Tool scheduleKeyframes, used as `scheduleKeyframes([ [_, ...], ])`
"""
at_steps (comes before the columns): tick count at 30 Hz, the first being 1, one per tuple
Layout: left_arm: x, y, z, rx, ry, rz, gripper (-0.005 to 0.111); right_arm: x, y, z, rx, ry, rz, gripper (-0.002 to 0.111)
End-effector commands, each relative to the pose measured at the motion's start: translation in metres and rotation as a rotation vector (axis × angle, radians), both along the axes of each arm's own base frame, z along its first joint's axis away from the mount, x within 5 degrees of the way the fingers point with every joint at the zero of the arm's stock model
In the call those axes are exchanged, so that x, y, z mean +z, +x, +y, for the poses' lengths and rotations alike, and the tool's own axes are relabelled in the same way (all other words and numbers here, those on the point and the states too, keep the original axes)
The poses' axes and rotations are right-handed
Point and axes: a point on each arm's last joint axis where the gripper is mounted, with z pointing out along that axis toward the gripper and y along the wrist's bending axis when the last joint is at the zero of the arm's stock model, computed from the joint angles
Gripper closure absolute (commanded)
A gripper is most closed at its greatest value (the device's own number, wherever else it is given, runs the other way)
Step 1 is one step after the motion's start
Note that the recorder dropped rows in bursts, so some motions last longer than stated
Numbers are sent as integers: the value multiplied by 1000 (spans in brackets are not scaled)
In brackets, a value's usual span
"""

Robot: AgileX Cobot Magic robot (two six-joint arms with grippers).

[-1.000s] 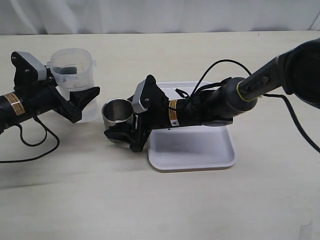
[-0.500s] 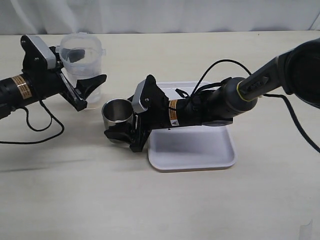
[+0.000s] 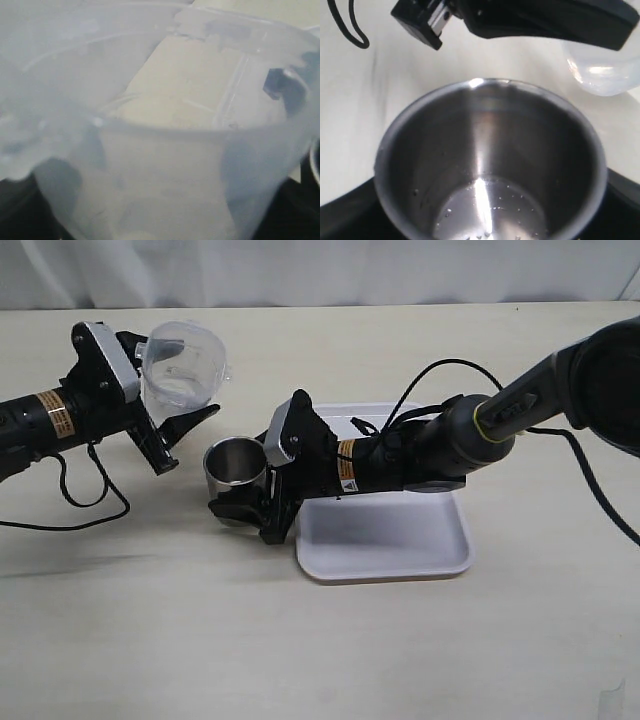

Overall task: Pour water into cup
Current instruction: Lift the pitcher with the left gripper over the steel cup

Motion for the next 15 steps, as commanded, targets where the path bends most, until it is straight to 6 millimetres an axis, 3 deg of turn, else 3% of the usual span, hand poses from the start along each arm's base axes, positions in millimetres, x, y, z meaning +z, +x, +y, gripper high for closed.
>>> scheduleKeyframes([
  [1,7,3,-2,-17,-12,-85,107,4,0,0,-1,1,-6,104],
  [15,8,1,-9,-55,48,-168,107,4,0,0,-1,1,-6,104],
])
